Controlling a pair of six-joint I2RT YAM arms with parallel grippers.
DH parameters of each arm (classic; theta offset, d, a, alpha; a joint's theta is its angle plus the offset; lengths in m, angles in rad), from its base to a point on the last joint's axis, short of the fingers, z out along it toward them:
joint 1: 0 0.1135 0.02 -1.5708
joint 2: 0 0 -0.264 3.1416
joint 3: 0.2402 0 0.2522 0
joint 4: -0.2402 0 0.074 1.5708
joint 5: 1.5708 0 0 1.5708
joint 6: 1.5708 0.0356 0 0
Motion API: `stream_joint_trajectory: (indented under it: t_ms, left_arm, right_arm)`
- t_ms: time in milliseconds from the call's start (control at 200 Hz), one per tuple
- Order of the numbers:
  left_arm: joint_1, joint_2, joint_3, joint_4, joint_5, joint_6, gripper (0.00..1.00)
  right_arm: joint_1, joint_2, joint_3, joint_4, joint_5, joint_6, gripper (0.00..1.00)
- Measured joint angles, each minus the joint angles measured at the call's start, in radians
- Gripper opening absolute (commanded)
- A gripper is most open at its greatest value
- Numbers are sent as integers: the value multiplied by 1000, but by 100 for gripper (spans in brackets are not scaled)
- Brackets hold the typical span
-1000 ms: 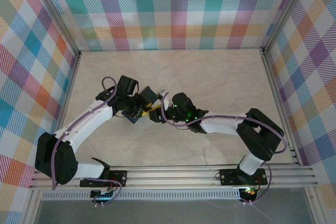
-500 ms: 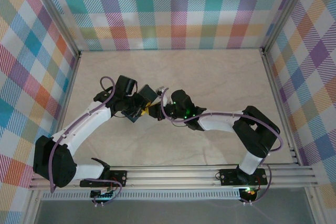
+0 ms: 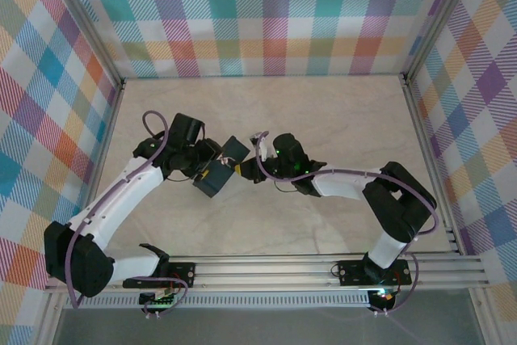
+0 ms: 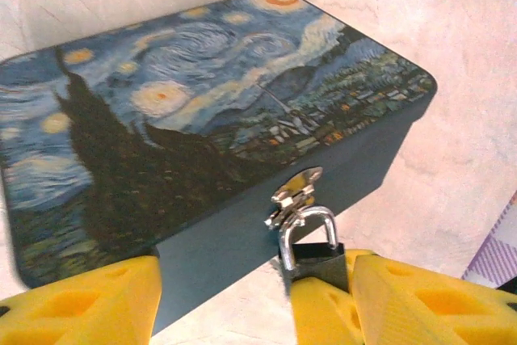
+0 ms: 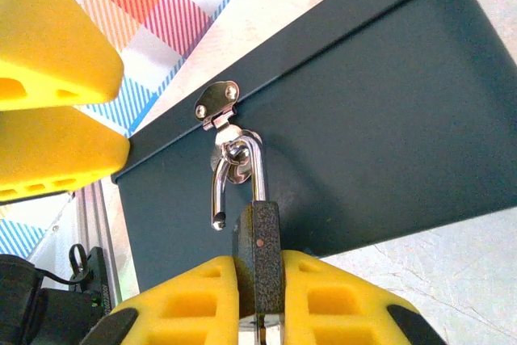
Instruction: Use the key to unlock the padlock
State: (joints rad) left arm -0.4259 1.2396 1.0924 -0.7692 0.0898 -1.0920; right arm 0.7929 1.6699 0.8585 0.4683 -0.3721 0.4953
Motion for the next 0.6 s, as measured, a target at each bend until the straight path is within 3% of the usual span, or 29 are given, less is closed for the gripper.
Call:
stream_joint_trajectory:
  t_ms: [235, 425, 600]
  left_arm:
    - [32, 3, 101, -68, -92, 169, 62]
    - [32, 47, 84, -61, -114, 320, 62]
    - [32, 86, 18, -34, -88, 358, 62]
  right_arm:
    - [-2, -33, 0, -64, -31, -28, 4]
    - [-2, -61, 86, -280, -16, -154, 4]
    - [14, -68, 198, -505, 45, -310, 5]
